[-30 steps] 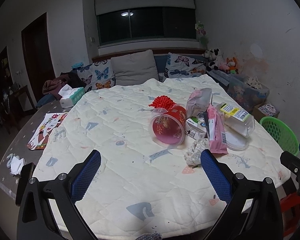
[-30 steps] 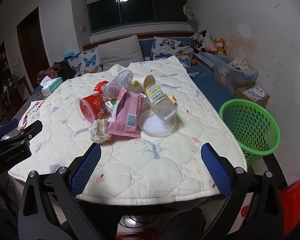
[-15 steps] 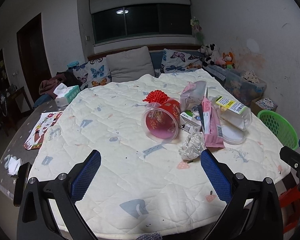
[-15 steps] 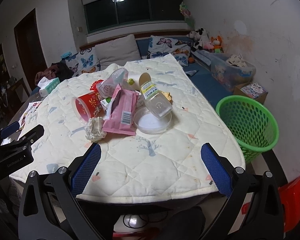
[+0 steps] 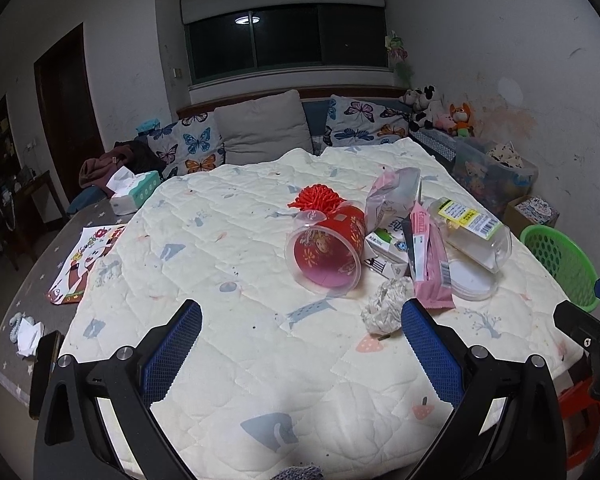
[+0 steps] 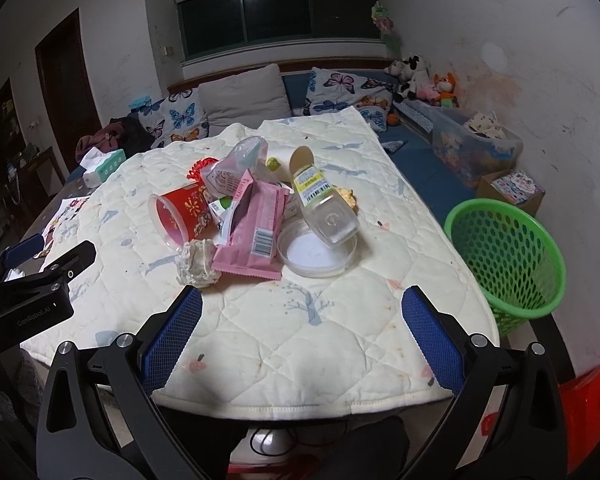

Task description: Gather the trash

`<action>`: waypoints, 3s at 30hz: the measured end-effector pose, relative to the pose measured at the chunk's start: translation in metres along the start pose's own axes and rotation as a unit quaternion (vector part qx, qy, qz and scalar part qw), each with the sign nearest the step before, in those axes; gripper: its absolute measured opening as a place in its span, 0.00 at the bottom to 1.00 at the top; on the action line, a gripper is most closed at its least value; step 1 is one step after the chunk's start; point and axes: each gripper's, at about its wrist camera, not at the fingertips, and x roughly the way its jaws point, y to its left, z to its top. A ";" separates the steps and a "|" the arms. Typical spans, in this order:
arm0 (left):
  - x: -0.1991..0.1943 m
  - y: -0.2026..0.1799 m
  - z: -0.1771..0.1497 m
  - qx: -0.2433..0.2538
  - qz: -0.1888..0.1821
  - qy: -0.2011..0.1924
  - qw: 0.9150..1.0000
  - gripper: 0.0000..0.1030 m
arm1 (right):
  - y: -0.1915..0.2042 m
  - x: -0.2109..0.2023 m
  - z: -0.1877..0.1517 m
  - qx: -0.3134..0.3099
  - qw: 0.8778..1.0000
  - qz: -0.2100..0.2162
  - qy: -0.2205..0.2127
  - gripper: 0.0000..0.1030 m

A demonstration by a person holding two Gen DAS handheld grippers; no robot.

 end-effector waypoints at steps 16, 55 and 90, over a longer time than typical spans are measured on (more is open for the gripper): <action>0.020 -0.004 0.026 0.012 -0.016 0.012 1.000 0.94 | 0.004 0.017 0.026 -0.033 0.999 0.015 0.004 0.96; 0.067 0.034 0.021 -0.001 -0.017 0.039 0.999 0.93 | 0.035 0.132 0.048 -0.023 0.987 0.129 0.092 0.79; 0.080 0.019 0.000 0.041 -0.083 0.060 0.994 0.93 | 0.029 0.159 0.042 0.023 0.990 0.087 0.112 0.52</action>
